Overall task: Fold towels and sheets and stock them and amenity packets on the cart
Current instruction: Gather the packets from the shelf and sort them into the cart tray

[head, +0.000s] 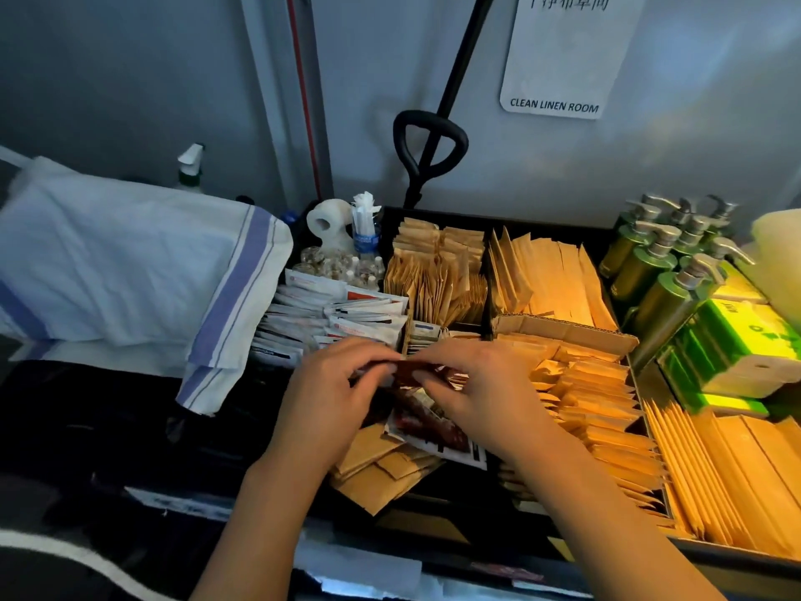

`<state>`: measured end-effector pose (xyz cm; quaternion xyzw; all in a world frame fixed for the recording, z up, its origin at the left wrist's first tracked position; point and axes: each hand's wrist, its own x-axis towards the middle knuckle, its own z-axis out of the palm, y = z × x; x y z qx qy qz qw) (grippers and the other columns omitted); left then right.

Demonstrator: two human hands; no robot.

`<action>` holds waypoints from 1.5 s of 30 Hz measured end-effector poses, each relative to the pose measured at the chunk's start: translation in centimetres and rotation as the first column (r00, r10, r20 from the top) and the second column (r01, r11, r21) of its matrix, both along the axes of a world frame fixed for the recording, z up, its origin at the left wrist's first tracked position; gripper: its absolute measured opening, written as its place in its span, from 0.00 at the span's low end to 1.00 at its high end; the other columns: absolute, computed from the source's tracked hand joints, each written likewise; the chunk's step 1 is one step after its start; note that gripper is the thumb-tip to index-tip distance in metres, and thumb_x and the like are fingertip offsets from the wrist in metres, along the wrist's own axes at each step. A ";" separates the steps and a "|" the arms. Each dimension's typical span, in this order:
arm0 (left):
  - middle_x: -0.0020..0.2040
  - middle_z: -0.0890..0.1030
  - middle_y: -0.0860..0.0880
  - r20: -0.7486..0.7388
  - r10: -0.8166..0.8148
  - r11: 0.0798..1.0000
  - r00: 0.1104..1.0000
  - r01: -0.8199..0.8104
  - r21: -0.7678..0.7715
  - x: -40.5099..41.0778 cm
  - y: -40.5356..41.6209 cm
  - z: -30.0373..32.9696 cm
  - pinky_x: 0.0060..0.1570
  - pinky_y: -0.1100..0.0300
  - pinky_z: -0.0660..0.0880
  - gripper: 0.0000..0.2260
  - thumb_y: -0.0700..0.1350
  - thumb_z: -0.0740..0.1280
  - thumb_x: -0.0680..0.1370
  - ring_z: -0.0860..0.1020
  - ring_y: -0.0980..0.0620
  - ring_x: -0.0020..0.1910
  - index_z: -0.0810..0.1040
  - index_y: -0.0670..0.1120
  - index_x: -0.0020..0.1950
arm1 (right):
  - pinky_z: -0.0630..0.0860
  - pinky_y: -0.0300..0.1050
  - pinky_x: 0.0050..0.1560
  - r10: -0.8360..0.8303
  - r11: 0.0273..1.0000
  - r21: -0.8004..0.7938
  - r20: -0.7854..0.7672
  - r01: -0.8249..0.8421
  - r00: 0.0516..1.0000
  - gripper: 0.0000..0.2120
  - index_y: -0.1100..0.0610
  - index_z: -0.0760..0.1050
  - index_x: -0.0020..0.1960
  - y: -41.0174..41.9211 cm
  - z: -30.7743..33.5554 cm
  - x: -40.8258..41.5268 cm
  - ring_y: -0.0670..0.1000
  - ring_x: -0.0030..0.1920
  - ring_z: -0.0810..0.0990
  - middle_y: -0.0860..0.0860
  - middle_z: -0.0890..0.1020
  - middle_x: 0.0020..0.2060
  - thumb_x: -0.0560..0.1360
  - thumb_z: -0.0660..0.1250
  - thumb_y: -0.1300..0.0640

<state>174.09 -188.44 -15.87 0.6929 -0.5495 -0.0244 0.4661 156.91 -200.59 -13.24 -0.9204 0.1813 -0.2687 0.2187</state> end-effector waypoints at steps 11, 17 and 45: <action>0.47 0.86 0.59 -0.017 0.135 0.986 0.991 -0.136 -0.093 6.4 7.3 0.8 0.54 0.65 0.77 0.09 0.36 0.78 0.74 0.84 0.58 0.49 0.88 0.50 0.49 | 0.75 0.37 0.48 0.106 0.988 0.115 0.016 -0.108 0.994 0.07 0.52 0.87 0.52 4.5 -1.0 7.5 0.42 0.46 0.80 0.44 0.86 0.45 0.74 0.77 0.58; 0.46 0.85 0.59 -0.060 0.121 0.990 0.991 -0.124 -0.062 7.6 8.3 -1.2 0.51 0.71 0.74 0.09 0.36 0.77 0.74 0.84 0.58 0.48 0.87 0.51 0.48 | 0.78 0.41 0.50 0.091 0.994 0.070 -0.028 -0.089 0.995 0.08 0.51 0.87 0.52 5.8 -2.7 8.9 0.43 0.46 0.81 0.44 0.86 0.46 0.73 0.77 0.58; 0.48 0.83 0.61 -0.030 0.019 0.999 0.999 -0.018 0.035 9.1 7.4 -4.7 0.52 0.69 0.76 0.12 0.42 0.78 0.74 0.82 0.59 0.50 0.86 0.55 0.55 | 0.79 0.50 0.51 0.053 0.998 0.026 -0.222 -0.048 0.974 0.11 0.53 0.87 0.52 6.5 -4.3 8.9 0.52 0.50 0.83 0.49 0.86 0.49 0.73 0.72 0.62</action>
